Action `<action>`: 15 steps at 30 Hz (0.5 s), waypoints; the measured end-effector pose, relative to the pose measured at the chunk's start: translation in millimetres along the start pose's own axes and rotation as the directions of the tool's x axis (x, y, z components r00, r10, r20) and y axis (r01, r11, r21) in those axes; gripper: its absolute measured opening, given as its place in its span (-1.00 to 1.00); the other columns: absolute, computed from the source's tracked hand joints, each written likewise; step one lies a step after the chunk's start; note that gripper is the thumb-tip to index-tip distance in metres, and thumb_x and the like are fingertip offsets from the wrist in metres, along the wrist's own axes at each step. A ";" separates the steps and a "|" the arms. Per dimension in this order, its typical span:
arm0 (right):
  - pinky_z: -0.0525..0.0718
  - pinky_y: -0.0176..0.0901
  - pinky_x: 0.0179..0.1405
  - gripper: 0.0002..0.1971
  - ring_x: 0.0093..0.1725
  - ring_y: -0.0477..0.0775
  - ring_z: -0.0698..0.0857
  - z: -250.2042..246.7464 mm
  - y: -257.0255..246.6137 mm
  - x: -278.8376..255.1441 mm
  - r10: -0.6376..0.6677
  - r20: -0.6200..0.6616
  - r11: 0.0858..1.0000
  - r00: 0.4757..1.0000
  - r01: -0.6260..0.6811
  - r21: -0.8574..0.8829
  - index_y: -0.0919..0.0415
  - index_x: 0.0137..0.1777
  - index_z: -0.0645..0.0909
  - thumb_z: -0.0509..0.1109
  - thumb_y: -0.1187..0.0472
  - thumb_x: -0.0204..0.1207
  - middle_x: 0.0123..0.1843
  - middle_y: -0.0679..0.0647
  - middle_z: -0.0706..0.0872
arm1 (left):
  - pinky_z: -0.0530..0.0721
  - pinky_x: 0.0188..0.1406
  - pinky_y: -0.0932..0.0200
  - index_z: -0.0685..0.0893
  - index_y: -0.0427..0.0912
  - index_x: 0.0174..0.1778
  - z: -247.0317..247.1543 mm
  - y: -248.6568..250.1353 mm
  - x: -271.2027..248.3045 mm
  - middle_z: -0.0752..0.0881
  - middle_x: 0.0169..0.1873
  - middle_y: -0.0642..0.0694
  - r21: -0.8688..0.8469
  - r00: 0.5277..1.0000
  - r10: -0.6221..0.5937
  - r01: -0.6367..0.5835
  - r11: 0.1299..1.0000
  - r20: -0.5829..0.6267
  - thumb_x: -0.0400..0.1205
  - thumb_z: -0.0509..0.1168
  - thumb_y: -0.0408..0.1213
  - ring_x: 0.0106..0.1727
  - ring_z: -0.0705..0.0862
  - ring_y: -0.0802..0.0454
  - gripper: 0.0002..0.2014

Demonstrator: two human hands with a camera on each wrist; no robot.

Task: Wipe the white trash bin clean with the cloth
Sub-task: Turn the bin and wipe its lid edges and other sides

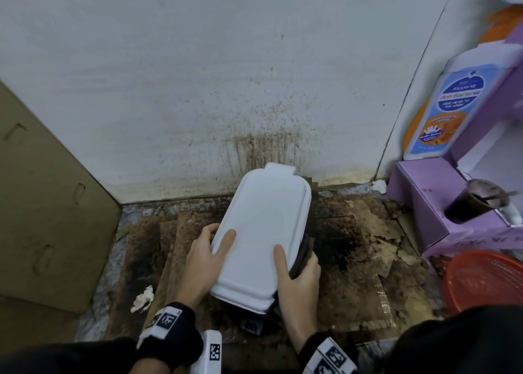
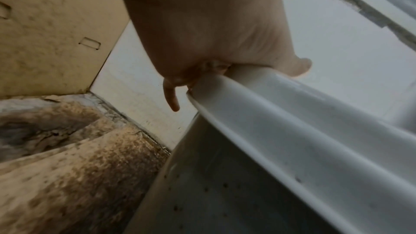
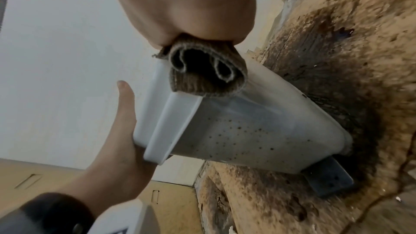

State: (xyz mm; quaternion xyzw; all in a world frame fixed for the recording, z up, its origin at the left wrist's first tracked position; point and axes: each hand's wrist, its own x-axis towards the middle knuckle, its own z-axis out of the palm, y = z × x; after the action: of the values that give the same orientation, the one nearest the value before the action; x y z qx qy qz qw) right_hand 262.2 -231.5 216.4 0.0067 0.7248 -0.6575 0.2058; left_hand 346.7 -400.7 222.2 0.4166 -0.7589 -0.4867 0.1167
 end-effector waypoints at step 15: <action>0.13 0.35 0.69 -0.16 0.82 0.15 0.00 -4.5 -55.3 138.9 0.053 0.216 0.990 0.975 -0.023 -0.139 -0.08 0.82 0.02 0.01 -0.49 0.64 0.85 -0.03 -0.05 | 0.67 0.27 -0.20 0.45 -0.01 0.45 18.5 -13.8 -48.9 0.45 0.32 -0.02 0.120 0.942 -0.111 0.156 0.980 -0.317 0.32 0.15 0.74 0.31 0.57 -0.06 0.01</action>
State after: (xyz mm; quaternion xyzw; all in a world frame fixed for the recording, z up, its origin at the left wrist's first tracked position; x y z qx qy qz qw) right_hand 118.3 -270.9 226.6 -0.0656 0.7404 -0.5995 0.2970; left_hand 373.7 -354.9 212.6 0.5456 -0.7341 -0.3665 0.1703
